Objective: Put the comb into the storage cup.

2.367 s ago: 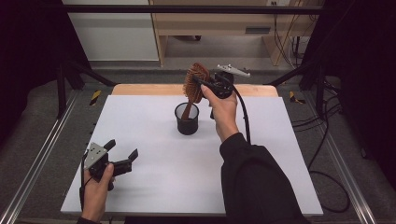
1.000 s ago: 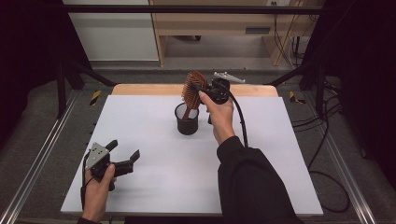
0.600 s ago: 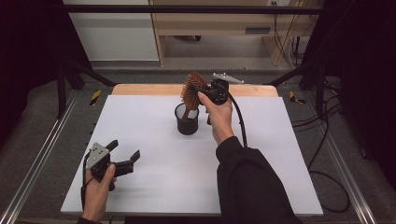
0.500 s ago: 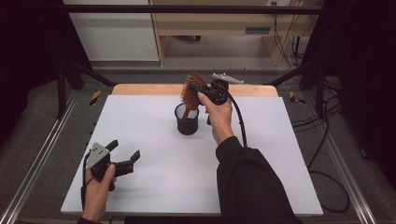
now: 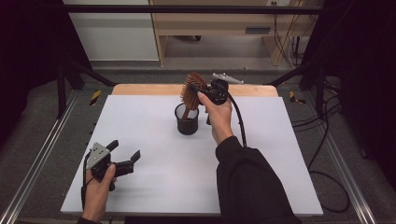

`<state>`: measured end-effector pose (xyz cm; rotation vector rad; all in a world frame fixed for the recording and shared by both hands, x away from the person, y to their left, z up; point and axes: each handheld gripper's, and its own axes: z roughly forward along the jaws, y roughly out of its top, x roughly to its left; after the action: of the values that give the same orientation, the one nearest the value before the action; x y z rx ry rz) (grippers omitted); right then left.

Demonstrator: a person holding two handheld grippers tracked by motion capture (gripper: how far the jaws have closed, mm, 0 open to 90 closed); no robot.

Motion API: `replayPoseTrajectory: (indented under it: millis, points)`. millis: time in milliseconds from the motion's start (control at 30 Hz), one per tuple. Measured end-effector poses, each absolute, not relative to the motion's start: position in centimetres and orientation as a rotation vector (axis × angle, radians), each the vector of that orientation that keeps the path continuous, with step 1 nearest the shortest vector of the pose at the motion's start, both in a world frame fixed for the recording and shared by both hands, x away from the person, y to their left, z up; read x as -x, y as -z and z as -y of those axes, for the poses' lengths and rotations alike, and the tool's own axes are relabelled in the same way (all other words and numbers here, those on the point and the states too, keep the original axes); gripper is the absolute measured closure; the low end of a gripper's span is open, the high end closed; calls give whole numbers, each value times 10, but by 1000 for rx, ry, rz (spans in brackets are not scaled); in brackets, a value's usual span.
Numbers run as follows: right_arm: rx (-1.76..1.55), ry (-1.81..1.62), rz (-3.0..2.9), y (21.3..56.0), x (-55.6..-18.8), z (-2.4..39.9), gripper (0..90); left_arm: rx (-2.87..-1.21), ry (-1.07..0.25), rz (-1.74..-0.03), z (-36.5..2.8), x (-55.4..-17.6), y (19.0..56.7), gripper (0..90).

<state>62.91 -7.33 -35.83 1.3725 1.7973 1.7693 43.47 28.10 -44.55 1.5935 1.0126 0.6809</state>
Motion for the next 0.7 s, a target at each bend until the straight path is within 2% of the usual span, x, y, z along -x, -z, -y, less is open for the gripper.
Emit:
replayPoseTrajectory:
  millis: [700]
  points:
    - [-1436, -1744, -1778, 366, -641, 85, 489, -1599, -674, -1000, -280, -434, 445, 28]
